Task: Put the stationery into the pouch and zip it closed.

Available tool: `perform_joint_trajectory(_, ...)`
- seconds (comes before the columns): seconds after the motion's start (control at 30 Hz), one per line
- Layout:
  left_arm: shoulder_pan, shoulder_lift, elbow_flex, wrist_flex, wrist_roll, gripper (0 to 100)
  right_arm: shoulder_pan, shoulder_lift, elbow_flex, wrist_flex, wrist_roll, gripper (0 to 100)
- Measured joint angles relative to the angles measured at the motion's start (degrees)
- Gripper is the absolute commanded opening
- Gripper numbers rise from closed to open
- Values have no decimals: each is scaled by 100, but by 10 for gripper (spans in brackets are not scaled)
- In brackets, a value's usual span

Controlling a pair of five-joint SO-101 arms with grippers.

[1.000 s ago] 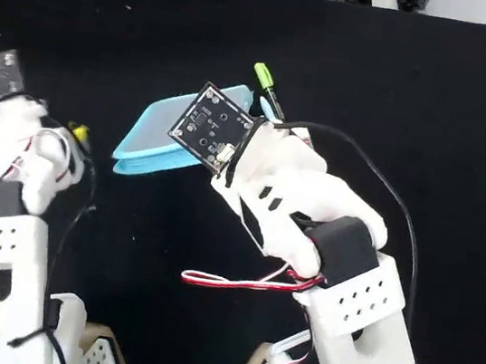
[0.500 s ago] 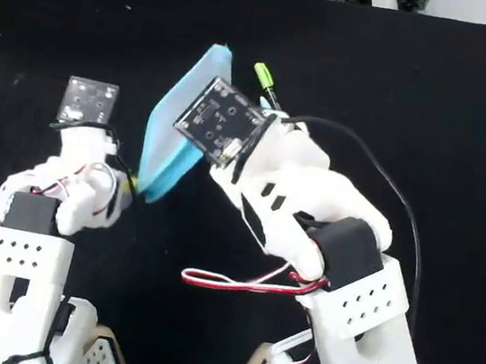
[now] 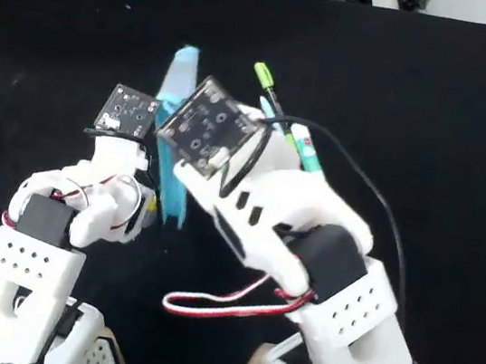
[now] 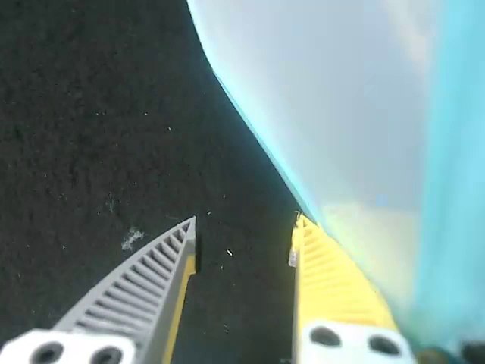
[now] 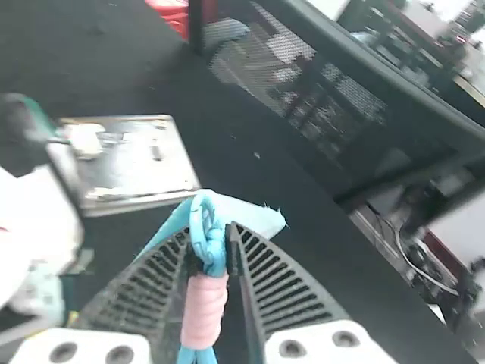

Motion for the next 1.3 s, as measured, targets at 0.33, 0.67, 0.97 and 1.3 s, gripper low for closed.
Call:
perform_joint_trajectory(0.33, 9, 0, -97, 246, 545, 206, -70, 9, -589, 141, 0, 11)
perform_joint_trajectory(0.67, 18, -18, -536, 255, 1389, 207, -79, 9, -1231, 800, 0, 11)
perform_joint_trajectory(0.97, -141, -18, -536, 290, 1046, 207, -114, 9, -1125, 993, -35, 11)
perform_joint_trajectory(1.3, -730, -18, -536, 932, 211, 207, -123, 9, -1125, 1002, -35, 11)
